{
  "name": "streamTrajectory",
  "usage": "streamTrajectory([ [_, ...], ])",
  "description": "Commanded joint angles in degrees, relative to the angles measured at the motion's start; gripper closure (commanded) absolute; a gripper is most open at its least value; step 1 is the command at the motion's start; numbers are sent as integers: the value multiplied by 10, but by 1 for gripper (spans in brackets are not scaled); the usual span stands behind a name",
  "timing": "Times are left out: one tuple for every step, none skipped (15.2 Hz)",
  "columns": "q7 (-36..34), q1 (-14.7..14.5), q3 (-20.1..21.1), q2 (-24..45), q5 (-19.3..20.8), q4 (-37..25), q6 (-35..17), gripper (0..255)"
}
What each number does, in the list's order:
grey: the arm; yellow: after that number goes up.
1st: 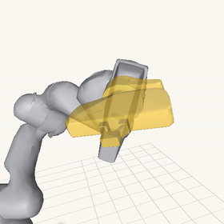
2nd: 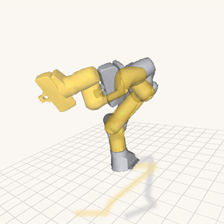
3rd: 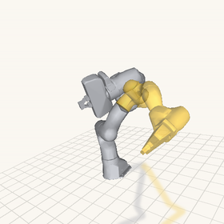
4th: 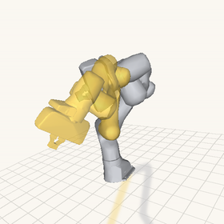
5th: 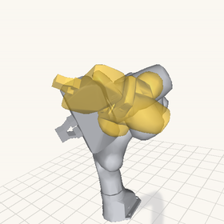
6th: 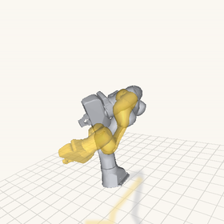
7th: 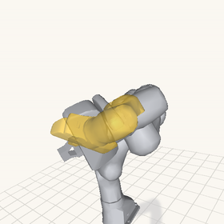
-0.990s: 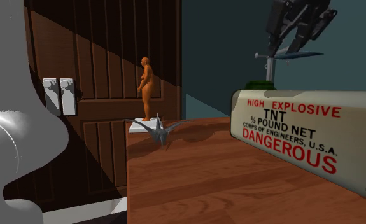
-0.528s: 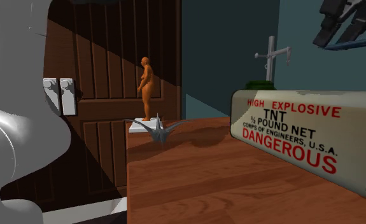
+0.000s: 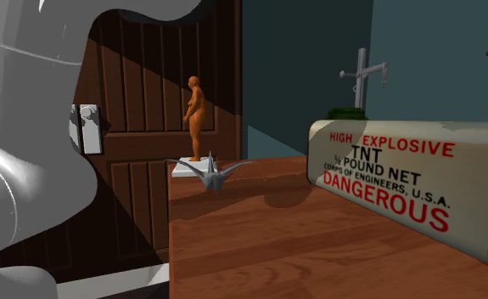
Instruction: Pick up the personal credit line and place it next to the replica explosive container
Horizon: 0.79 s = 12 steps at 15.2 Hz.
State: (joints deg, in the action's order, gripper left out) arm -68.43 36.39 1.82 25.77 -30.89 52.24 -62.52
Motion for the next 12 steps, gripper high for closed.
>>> streamTrajectory([
  [11,-2,-2,-10,4,30,-18,255],
  [17,-3,-3,-17,6,48,-28,255],
  [23,-4,-4,-23,8,65,-37,255],
  [28,-5,-4,-28,10,81,-46,255],
  [33,-6,-5,-33,11,96,-55,255],
  [38,-7,-6,-38,13,110,-64,255],
  [43,-8,-6,-42,14,124,-73,255],
  [47,-8,-7,-46,15,137,-81,255],
  [52,-9,-7,-49,17,150,-89,255],
  [56,-10,-7,-52,18,162,-97,255],
  [60,-11,-8,-55,19,174,-105,255],
  [64,-11,-8,-58,20,185,-113,255],
])
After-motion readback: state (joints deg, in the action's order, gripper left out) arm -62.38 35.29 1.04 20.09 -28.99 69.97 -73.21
